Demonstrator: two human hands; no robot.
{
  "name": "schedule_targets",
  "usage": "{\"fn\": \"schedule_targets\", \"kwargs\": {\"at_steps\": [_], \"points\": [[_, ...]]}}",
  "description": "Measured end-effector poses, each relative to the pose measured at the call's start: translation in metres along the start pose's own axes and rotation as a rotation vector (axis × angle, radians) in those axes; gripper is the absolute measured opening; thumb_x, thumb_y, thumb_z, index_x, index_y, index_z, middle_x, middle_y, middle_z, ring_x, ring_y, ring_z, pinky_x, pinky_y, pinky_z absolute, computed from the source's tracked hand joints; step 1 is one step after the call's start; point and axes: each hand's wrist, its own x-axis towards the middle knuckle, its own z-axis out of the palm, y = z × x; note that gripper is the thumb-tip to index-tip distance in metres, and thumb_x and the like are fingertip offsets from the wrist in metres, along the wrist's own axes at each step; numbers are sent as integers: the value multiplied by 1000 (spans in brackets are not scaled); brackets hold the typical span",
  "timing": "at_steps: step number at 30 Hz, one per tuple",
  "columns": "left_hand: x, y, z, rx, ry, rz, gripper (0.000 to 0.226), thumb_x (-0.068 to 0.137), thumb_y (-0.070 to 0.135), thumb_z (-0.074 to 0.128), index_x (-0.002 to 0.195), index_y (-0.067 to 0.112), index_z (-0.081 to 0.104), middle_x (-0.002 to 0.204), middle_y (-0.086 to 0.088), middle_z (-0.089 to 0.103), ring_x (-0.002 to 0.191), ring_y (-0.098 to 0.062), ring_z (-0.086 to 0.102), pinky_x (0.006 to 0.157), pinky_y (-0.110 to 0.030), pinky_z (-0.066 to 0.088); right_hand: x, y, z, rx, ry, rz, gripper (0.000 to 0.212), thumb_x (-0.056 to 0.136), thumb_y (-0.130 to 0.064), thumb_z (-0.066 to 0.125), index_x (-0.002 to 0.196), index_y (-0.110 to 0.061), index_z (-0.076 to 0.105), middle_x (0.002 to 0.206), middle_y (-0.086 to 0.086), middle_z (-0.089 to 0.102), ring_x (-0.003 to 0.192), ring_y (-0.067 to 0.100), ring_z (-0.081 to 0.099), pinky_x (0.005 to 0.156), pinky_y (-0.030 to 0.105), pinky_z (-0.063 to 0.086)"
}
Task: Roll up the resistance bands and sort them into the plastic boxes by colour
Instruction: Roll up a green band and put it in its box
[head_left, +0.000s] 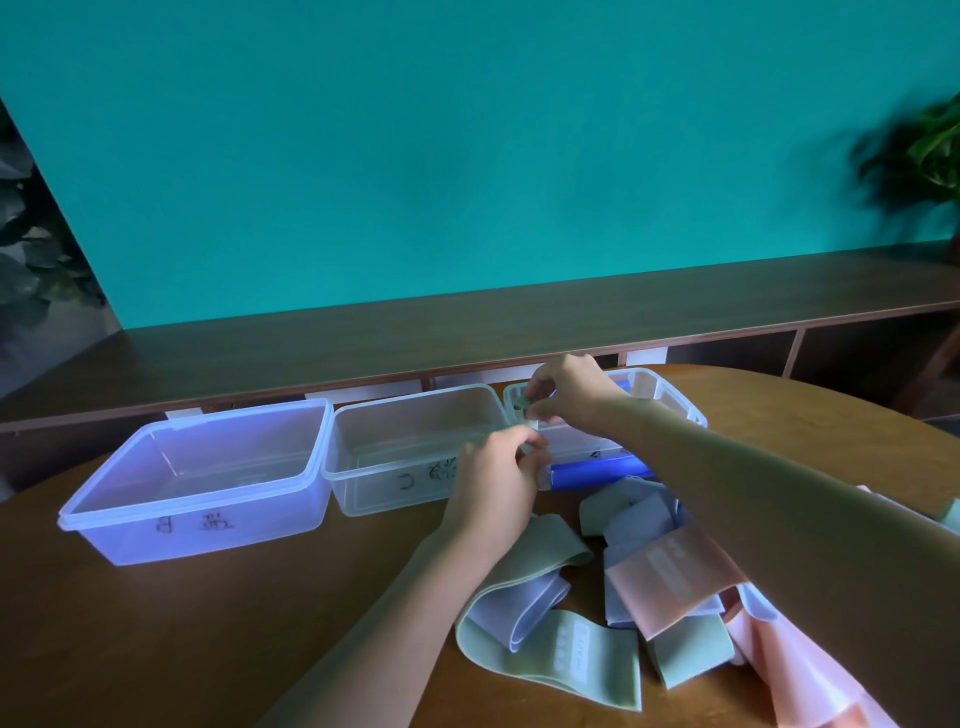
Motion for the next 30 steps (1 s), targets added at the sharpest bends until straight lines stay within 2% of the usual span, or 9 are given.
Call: {"fn": "schedule_targets", "kwargs": {"at_steps": [5, 7, 13, 16, 19, 21, 25, 28, 30], "points": [[0, -3, 2, -26, 11, 1, 20, 97, 27, 58, 109, 37, 71, 87, -5, 70, 72, -18, 68, 65, -30, 59, -3, 2, 0, 14, 3, 4, 30, 80, -14, 85, 108, -6, 74, 101, 6, 71, 85, 14, 64, 65, 11, 44], [0, -5, 2, -39, 13, -1, 24, 97, 29, 58, 116, 38, 70, 92, -5, 70, 77, -19, 69, 69, -30, 60, -4, 6, -1, 37, 13, 24, 33, 80, -13, 85, 109, -6, 73, 100, 9, 71, 80, 17, 65, 60, 11, 44], [-5, -4, -3, -34, 25, 17, 31, 99, 25, 57, 126, 37, 68, 95, -4, 71, 61, -13, 69, 64, -20, 57, -8, 11, -7, 74, 11, 73, 30, 80, -6, 83, 108, -4, 72, 97, 12, 75, 81, 22, 74, 78, 32, 62], [-11, 2, -8, -50, 54, 33, 33, 99, 21, 58, 129, 33, 67, 91, -6, 71, 57, -14, 68, 54, -9, 48, -11, 12, -11, 49, 19, 62, 27, 83, -6, 80, 110, -5, 73, 98, 11, 75, 70, 15, 72, 63, 13, 55], [-21, 8, -14, -38, 87, 30, 36, 99, 20, 57, 132, 34, 64, 82, -4, 72, 60, -15, 68, 61, -19, 55, -24, 6, -22, 22, 46, 54, 25, 85, -10, 80, 110, -8, 75, 96, 7, 75, 61, 7, 65, 54, 3, 44], [-30, 10, -20, 1, 103, 21, 36, 100, 25, 57, 134, 36, 62, 87, -2, 72, 72, -12, 68, 73, -31, 58, -39, -1, -32, -2, 73, 30, 22, 86, -14, 79, 108, -12, 76, 98, 5, 76, 71, 10, 64, 59, 10, 45], [-64, 19, -34, 81, 163, 64, 31, 99, 29, 61, 129, 33, 65, 103, 5, 72, 91, -7, 58, 79, -26, 50, -79, -20, -53, 3, 161, -19, 5, 89, -23, 73, 87, -20, 77, 85, 1, 77, 75, 19, 65, 71, 27, 54], [-96, 22, -43, 83, 273, 168, 25, 95, 23, 68, 119, 24, 71, 103, 7, 73, 93, -12, 66, 79, -27, 57, -120, -38, -63, 73, 239, -6, 14, 91, -26, 68, 77, -28, 71, 82, -3, 76, 78, 11, 68, 70, 23, 49], [-117, 20, -44, 94, 324, 236, 21, 92, 18, 71, 113, 20, 74, 104, 7, 72, 92, -10, 67, 80, -25, 57, -151, -51, -60, 104, 285, -6, 18, 93, -26, 66, 78, -18, 73, 77, 2, 75, 72, 13, 68, 68, 30, 51]]}}
